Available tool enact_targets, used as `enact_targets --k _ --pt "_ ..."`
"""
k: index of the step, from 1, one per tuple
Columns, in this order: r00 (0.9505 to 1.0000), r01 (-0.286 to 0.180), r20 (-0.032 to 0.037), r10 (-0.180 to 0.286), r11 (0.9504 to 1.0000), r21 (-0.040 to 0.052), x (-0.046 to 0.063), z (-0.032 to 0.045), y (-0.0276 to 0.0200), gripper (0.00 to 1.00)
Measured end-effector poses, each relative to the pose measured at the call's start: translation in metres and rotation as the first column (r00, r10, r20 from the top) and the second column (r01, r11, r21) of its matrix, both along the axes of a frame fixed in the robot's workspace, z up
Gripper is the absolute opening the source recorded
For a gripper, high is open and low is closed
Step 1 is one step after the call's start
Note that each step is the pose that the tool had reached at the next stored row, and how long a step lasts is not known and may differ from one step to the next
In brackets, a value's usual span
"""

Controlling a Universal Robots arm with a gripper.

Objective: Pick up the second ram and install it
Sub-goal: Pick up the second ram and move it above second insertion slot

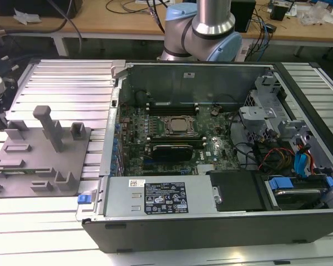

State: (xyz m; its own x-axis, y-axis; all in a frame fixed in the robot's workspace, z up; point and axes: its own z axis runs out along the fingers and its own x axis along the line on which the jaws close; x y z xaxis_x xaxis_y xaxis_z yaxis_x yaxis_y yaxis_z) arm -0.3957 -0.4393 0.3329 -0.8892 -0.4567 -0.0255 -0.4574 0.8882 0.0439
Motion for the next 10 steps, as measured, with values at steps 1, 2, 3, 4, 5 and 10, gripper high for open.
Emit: enact_targets --k 1,2,3,4,5,10 --pt "0.9991 -0.043 0.0001 0.043 0.9991 0.0 0.0 -0.0002 0.0 0.08" --pt "0.9962 -0.087 0.0001 0.087 0.9962 0.0 0.0 -0.0004 0.0 0.08" --pt "0.9922 -0.125 0.0001 0.125 0.9922 -0.0001 0.0 -0.0006 0.0 0.08" --pt "0.9879 -0.155 0.0002 0.155 0.9879 0.0 0.0 -0.0008 0.0 0.08" --pt "0.9842 -0.177 0.0001 0.177 0.9842 0.0 0.0 -0.0009 0.0 0.08" --pt "0.944 -0.33 0.0 0.33 0.944 -0.0002 0.0 -0.0017 0.0 0.08"
